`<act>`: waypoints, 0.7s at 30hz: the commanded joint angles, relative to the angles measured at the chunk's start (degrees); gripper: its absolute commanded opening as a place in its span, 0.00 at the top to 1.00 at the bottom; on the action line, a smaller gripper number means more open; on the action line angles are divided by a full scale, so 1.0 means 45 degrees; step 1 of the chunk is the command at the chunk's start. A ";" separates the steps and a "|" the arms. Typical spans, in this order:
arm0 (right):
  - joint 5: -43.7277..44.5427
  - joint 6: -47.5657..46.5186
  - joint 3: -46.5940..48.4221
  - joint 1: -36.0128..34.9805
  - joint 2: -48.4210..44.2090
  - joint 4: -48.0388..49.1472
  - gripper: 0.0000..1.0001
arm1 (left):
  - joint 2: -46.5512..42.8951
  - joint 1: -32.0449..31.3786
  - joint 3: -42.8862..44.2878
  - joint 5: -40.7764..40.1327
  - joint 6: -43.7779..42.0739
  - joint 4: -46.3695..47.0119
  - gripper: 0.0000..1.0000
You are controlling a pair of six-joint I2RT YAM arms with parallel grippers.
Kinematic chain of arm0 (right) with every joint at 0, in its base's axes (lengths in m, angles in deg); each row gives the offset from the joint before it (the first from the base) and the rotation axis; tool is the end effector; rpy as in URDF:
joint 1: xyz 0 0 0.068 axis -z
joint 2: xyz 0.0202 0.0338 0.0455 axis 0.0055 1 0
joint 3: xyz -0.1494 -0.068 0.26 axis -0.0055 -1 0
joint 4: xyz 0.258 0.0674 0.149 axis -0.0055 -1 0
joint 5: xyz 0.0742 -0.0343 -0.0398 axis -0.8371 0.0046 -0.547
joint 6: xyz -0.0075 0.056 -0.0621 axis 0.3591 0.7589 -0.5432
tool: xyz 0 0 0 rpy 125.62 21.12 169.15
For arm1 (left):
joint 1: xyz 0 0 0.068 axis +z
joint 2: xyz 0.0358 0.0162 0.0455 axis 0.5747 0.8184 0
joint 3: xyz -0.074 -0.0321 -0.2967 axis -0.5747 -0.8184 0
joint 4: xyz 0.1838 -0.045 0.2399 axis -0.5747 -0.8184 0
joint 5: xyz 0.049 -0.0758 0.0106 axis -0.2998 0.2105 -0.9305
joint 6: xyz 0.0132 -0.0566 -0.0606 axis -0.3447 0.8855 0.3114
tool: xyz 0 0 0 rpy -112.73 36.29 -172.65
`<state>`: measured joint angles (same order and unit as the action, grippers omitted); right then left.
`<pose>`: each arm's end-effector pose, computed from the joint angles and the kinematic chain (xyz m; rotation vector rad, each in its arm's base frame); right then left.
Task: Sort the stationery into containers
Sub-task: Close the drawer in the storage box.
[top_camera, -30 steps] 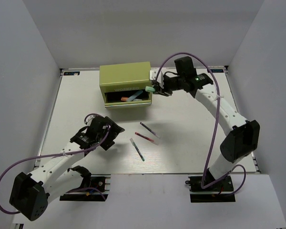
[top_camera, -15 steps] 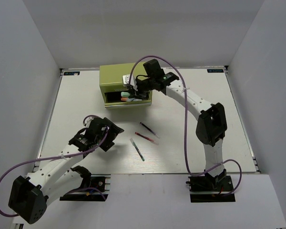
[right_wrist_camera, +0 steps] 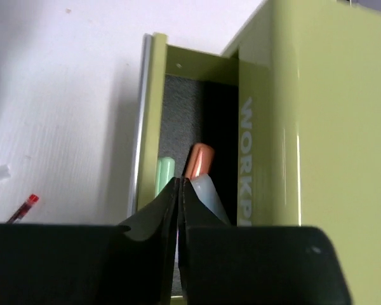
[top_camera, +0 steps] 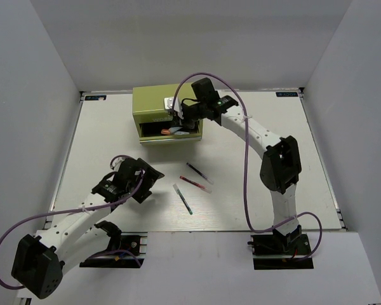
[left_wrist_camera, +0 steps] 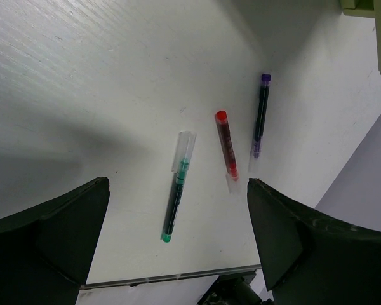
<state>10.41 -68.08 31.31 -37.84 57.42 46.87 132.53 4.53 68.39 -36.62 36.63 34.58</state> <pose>0.4172 0.3789 0.3223 -1.7274 1.1903 0.5872 0.1884 -0.1040 0.1766 -1.0450 2.3714 -0.6709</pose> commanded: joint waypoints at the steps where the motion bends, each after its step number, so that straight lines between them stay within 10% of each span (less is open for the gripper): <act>1: -0.1418 -0.0054 0.0146 0.0036 -0.0977 -0.0508 0.96 | 0.0101 0.0050 0.0085 0.0099 0.0053 0.0208 0.00; 11: -0.1837 -0.5114 0.0931 -0.0588 0.0135 -0.6642 1.00 | -0.0015 0.0050 -0.0031 0.0216 0.0053 0.0208 0.00; 21: 0.2500 -0.0684 -0.0812 -0.1252 0.0369 -0.0827 1.00 | -0.0016 0.0050 -0.0032 0.0216 0.0053 0.0208 0.00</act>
<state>13.95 -78.00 27.51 -43.17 58.10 33.32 133.45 4.53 68.39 -35.78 36.74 35.19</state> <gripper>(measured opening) 0.013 0.992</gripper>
